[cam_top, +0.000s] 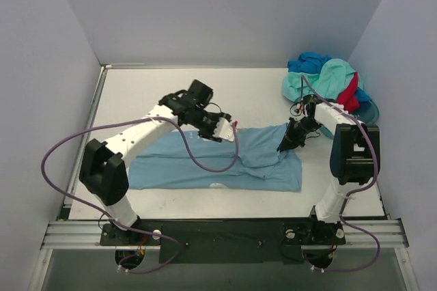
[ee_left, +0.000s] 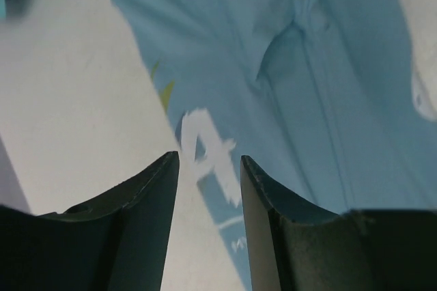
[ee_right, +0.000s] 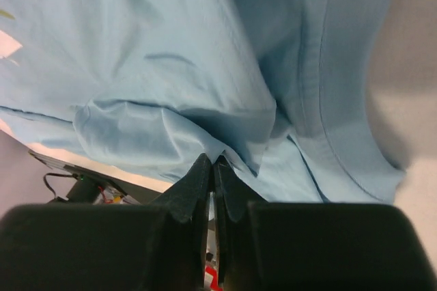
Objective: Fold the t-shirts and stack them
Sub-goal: Fold the other side of the tshirt into a rectangle
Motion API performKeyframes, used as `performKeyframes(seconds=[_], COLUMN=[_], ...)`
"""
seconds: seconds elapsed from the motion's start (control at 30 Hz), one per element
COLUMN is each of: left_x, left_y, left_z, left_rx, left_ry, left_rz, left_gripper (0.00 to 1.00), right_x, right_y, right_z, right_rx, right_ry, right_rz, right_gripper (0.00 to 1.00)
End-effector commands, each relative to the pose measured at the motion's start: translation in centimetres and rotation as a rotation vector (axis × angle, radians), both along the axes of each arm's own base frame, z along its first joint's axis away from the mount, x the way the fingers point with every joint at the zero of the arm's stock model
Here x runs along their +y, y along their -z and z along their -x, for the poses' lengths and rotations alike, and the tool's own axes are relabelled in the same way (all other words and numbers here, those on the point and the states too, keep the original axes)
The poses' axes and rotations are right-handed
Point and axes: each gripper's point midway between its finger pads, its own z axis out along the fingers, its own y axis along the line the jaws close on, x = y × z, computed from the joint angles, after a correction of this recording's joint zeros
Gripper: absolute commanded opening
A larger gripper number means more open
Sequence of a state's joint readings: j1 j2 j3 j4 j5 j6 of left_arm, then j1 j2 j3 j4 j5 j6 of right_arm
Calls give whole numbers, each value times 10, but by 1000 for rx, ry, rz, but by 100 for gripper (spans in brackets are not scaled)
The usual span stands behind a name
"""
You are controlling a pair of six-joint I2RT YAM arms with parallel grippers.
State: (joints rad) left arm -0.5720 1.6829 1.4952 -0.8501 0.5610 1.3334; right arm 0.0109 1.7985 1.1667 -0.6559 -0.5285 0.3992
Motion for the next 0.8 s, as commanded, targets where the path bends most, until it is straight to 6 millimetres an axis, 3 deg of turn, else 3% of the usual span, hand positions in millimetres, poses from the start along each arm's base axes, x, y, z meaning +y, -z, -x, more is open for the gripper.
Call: performKeyframes(seconds=[0.0,0.07,0.17,0.27,0.57,0.77], left_x=[-83,-109,-128,-121,-138,-128], left_y=[14,23,35,62,103,125], left_z=[41,53,70,83,54,63], left_rx=[125,80,25,-77,-207,-190], left_ry=[67,141,322,591,654,709], left_rz=[144,158,180,141,80,3], left_gripper=[50,50,50,50,50,51], right_x=[10,4,4,7,7,8], right_y=[-1,4,11,12,10,12], right_z=[-20,-31,-36,-34,-29,-24], right_rx=[-19,-20,-11,-9,-15,-7], right_ry=[52,102,115,118,111,107], right_rz=[-72,-80,-84,-95,-99,-100], right_gripper=[0,0,0,0,0,0])
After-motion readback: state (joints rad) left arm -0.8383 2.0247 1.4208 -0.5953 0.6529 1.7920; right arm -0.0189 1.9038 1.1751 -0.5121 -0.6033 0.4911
